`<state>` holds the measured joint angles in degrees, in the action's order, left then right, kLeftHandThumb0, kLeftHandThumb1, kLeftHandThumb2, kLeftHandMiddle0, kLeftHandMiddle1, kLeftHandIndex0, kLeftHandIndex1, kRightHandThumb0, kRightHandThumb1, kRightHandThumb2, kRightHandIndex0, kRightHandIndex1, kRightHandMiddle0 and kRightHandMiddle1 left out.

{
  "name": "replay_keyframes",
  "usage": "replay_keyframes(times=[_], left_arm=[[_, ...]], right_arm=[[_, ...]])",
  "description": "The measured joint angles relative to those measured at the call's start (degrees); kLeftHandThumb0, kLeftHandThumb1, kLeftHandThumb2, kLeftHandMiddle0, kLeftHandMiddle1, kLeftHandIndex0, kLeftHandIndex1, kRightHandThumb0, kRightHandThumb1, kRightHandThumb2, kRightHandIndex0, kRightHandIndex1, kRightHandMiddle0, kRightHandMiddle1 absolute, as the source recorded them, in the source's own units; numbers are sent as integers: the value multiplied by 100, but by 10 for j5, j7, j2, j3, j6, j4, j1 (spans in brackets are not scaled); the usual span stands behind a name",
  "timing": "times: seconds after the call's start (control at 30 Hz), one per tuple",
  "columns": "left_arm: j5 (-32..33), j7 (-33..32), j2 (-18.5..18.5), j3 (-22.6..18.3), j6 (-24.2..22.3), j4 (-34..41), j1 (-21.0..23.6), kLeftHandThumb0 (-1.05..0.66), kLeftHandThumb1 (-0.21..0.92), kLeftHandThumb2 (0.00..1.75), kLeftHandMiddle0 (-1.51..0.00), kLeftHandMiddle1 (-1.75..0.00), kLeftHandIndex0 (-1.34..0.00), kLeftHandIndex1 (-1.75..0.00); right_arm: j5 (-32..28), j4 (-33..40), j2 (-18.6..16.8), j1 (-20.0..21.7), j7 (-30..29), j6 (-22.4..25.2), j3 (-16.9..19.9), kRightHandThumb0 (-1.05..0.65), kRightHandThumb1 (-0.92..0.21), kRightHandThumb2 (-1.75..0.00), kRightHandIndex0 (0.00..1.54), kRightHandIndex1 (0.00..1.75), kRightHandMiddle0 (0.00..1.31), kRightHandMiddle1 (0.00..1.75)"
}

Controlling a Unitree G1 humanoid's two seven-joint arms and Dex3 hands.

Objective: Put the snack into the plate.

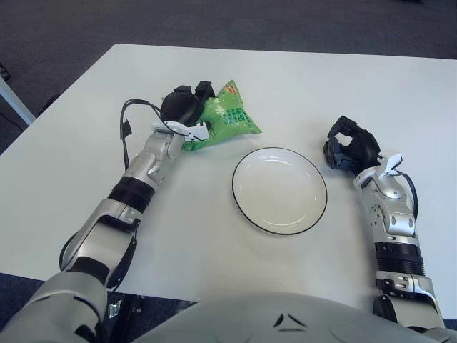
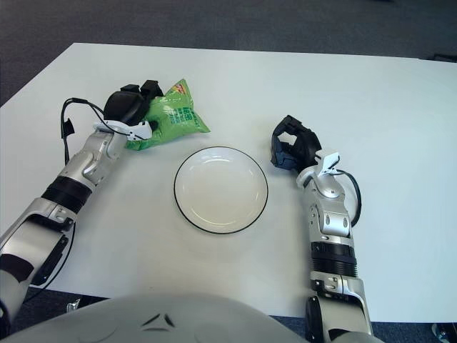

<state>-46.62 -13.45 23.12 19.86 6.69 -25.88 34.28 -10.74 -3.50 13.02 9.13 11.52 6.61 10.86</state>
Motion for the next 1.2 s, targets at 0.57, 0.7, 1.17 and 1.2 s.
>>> replay_keyframes(times=[0.57, 0.7, 1.17, 1.2], left_arm=[[177, 13, -42, -95, 64, 42, -13, 0, -7, 175, -91, -170, -69, -175], [197, 11, -48, -108, 85, 43, -11, 0, -6, 175, -89, -173, -68, -175], [203, -42, -65, -125, 133, 52, 12, 0, -6, 175, -89, -175, -68, -174], [201, -44, -67, -125, 133, 58, 13, 0, -6, 175, -89, -175, -68, -174]], right_arm=[[2, -19, 1, 9, -1, -15, -1, -46, -39, -123, 131, 175, 56, 175], [2, -24, 1, 12, -1, -17, -1, -46, -39, -123, 131, 175, 56, 175], [2, -29, 4, 15, -3, -15, 4, -47, -35, -127, 130, 175, 59, 175], [2, -29, 4, 15, -3, -15, 4, -47, -35, -127, 130, 175, 59, 175]])
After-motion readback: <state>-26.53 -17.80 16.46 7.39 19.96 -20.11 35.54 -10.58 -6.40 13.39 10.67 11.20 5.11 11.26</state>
